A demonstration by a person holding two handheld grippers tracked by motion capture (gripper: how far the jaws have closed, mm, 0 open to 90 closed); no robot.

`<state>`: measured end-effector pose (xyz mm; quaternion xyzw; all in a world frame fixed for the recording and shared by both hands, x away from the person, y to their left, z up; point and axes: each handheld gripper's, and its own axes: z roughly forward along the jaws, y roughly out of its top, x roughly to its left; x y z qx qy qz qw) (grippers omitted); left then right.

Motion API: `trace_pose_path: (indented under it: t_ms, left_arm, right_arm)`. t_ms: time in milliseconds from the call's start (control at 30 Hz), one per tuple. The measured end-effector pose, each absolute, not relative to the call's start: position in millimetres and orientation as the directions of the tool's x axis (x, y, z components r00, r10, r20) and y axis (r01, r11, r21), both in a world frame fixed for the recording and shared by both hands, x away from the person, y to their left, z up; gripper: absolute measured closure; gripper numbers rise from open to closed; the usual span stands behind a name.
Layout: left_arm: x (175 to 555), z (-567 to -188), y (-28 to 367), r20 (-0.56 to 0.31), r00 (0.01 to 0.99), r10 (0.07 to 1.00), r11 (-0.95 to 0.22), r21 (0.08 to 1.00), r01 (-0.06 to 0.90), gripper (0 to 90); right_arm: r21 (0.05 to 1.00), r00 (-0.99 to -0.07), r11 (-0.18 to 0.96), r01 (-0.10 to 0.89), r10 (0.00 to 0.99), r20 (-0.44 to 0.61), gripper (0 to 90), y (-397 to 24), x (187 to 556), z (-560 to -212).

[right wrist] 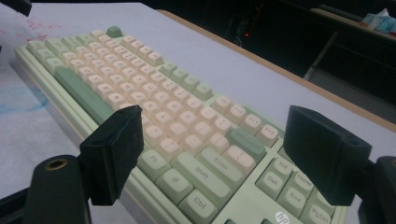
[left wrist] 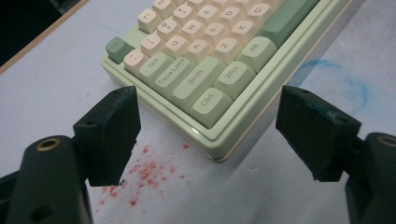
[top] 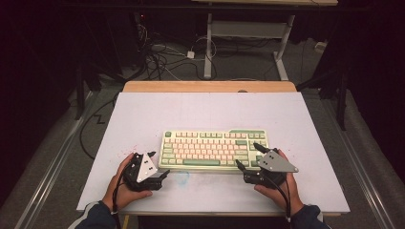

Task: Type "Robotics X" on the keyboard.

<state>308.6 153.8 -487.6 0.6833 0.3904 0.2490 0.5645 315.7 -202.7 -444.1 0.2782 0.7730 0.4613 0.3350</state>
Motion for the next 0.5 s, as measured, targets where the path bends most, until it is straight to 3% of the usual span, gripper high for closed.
trace_pose_path:
  t_ms: [233,400,500]
  left_arm:
    - [311,-476,152,-0.154,0.562,0.813,-0.006,0.962,0.272,40.7]
    - [315,-467,150,-0.225,0.575,0.786,0.03,0.944,0.329,67.5]
    - [319,-464,144,-0.214,0.592,0.777,-0.012,0.935,0.354,84.1]
  right_arm:
    - [0.89,-0.628,0.437,0.129,0.731,-0.268,21.1,-204,309,-453]
    - [0.882,-0.636,0.452,0.13,0.72,-0.276,21.2,-203,301,-458]
    - [0.875,-0.638,0.469,0.125,0.713,-0.291,21.2,-202,300,-460]
